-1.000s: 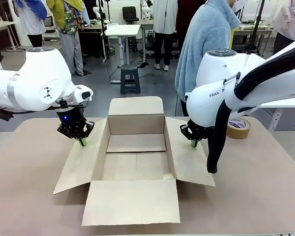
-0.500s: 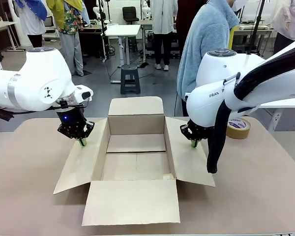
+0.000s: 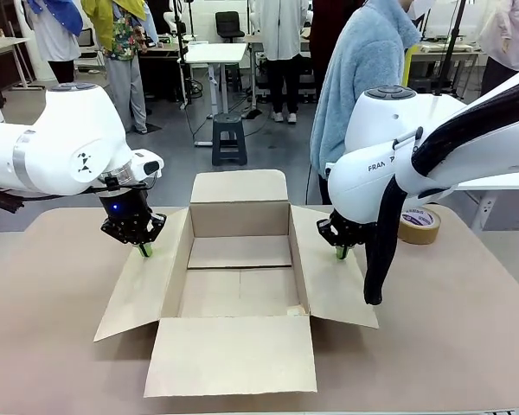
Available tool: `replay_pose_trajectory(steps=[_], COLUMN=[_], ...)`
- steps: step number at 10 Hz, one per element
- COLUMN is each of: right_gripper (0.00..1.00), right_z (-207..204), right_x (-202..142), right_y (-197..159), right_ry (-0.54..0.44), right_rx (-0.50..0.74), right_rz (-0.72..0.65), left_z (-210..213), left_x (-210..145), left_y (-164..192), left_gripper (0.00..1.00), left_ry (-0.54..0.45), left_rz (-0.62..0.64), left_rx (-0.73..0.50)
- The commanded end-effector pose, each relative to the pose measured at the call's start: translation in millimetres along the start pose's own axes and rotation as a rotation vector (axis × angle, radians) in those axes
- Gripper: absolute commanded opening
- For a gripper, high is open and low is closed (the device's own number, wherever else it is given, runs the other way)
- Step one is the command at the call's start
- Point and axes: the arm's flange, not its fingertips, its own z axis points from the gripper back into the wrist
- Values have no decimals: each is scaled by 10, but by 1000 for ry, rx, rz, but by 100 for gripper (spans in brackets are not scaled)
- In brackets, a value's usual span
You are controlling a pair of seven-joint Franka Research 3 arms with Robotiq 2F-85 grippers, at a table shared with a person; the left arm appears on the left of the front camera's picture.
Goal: Wrap the clocks to prevent damage.
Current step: Once the human has placed the objects inside and stepped back, release both hands from the side flaps of the Package Box.
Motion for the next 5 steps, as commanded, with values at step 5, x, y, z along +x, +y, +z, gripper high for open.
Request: replay_pose_trajectory(steps=[5], right_gripper=[1], right_z=[10], right_x=[-14], right_y=[10], right_ry=[7], right_rx=[-9], right_rz=[0], left_z=[-3], left_x=[-14], left_y=[2], left_gripper=[1], left_ry=[5], left_rz=[9], left_rx=[8])
